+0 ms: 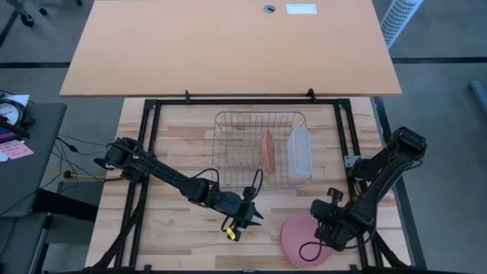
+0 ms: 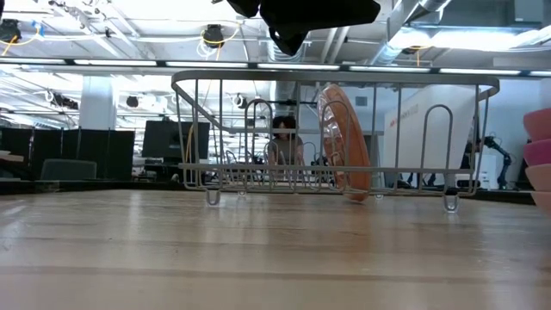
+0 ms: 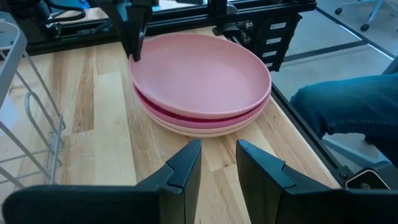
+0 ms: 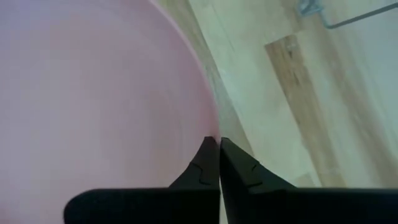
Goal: Sort dishes
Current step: Put the light pink plate in the dish rack
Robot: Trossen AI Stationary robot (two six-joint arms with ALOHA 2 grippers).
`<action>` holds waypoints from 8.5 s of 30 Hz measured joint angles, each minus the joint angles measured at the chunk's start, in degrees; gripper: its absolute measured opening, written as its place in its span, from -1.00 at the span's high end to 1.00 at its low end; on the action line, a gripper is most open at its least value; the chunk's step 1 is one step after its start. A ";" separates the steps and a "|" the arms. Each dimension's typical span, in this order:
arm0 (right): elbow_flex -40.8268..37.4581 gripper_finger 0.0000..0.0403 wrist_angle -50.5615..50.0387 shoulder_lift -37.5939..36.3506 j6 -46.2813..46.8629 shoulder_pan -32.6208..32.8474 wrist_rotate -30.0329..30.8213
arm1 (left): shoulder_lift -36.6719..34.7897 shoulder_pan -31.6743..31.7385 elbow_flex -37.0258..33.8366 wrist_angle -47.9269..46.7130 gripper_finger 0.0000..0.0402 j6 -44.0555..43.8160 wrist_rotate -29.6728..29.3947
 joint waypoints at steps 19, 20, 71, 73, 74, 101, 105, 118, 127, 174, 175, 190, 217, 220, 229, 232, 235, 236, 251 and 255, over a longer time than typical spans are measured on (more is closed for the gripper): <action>11.63 1.00 -16.21 0.02 3.46 -0.48 9.67 | 0.00 1.31 -0.02 4.14 0.22 -8.81 -6.73; 12.12 1.00 -16.78 0.02 3.47 -0.46 9.77 | 0.00 1.31 -0.02 4.10 0.18 -9.43 -7.47; 16.58 1.00 -20.20 0.02 -1.93 -9.80 18.04 | -0.07 4.61 0.02 5.00 -0.29 -33.68 -12.41; 17.35 1.00 -19.66 0.02 -2.96 -10.15 18.14 | -0.07 4.63 0.02 4.71 -0.21 -33.59 -12.41; 17.89 1.00 -19.66 0.02 -3.14 -10.16 18.22 | -0.07 4.68 0.00 4.59 -0.16 -33.41 -12.41; 23.05 0.68 -17.46 0.07 -7.29 -9.44 20.86 | -1.32 5.11 -0.22 2.84 0.93 -27.16 -15.77; 27.89 0.42 -17.87 0.00 -10.54 -9.11 21.24 | -2.85 5.09 -0.04 3.18 0.94 -26.34 -14.31; 49.32 -0.11 -23.87 -0.03 -28.94 -1.06 32.24 | -13.28 4.32 0.04 -3.29 0.94 -20.47 -11.82; 45.77 -0.08 -34.22 -0.66 -17.88 6.52 43.68 | -25.29 0.54 0.04 2.04 0.94 -12.95 -11.58; 35.20 0.00 -31.24 -0.46 -35.52 -6.29 41.87 | -24.46 -8.30 -0.01 19.75 0.94 25.64 42.37; 35.20 0.00 -31.25 -0.46 -36.46 -6.76 41.90 | -24.51 -8.00 -0.02 19.72 0.94 24.87 41.94; 35.24 0.00 -32.38 -0.46 -39.21 -13.97 41.94 | -27.24 3.02 0.17 19.29 0.94 14.76 41.75; 35.24 0.00 -33.99 -0.46 -42.03 -15.92 42.14 | -29.05 47.26 24.09 2.93 0.94 -4.39 89.73; 35.24 0.00 -33.88 -0.46 -42.03 -16.55 42.14 | -29.05 49.84 24.11 1.88 0.94 -7.09 89.77; 35.24 0.00 -33.86 -0.46 -42.23 -19.14 42.12 | -29.05 50.84 24.11 0.32 0.94 -7.65 88.32; 35.24 0.00 -33.75 -0.46 -42.23 -19.85 42.11 | -29.04 50.84 24.11 -2.54 0.94 -6.95 88.05; 35.26 0.00 -33.57 -0.46 -42.44 -19.89 42.08 | -29.04 50.82 24.11 -6.08 0.94 -4.77 87.95; 35.26 0.00 -33.38 -0.46 -42.91 -19.89 42.07 | -29.05 50.82 24.11 -7.24 0.94 -3.96 87.91; 35.26 0.00 -32.65 -0.46 -43.56 -19.87 41.67 | -29.03 49.41 24.11 -15.73 0.94 3.41 85.13; 35.26 0.00 -31.80 -0.46 -43.56 -19.87 40.57 | -29.03 49.31 24.11 -15.68 0.94 2.88 84.89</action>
